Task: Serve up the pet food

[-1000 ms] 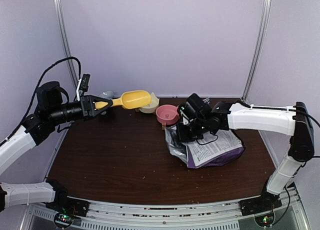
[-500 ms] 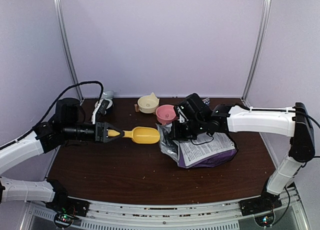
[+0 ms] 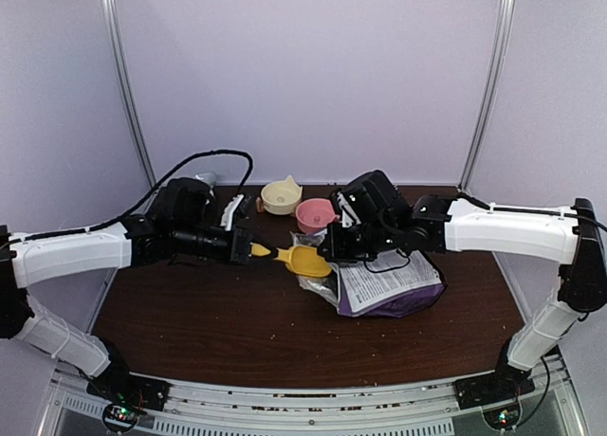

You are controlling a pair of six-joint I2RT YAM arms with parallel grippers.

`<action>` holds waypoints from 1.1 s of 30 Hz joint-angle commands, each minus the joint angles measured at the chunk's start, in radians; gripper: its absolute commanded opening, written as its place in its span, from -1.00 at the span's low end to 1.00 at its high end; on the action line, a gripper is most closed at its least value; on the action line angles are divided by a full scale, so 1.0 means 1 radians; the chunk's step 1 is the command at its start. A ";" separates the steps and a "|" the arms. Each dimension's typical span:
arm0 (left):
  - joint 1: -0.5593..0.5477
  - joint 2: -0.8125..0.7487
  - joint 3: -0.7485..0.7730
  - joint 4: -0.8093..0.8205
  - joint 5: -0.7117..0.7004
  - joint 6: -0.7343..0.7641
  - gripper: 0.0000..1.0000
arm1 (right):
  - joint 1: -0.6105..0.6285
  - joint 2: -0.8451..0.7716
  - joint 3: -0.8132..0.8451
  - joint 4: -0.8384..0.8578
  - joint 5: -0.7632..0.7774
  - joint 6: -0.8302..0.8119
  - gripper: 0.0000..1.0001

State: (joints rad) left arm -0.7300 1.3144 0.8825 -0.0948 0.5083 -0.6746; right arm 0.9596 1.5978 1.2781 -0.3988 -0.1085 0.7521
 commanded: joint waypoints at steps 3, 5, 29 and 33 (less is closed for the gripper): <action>-0.092 0.155 0.147 0.052 -0.117 0.085 -0.99 | 0.017 -0.125 0.022 0.022 0.079 -0.013 -1.00; -0.122 0.166 0.160 -0.048 -0.216 0.133 -1.00 | 0.016 -0.153 0.034 -0.002 0.119 -0.018 -1.00; -0.475 0.151 0.158 -0.082 -0.761 0.280 -1.00 | 0.023 -0.428 -0.315 -0.055 0.005 -0.195 -1.00; -0.520 0.161 0.149 -0.065 -0.873 0.281 -1.00 | 0.023 -0.484 -0.373 0.007 -0.008 -0.143 -1.00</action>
State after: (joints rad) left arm -1.2407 1.4902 1.0531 -0.1764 -0.1619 -0.4152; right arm 0.9844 1.1610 0.9596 -0.3981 -0.1268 0.5900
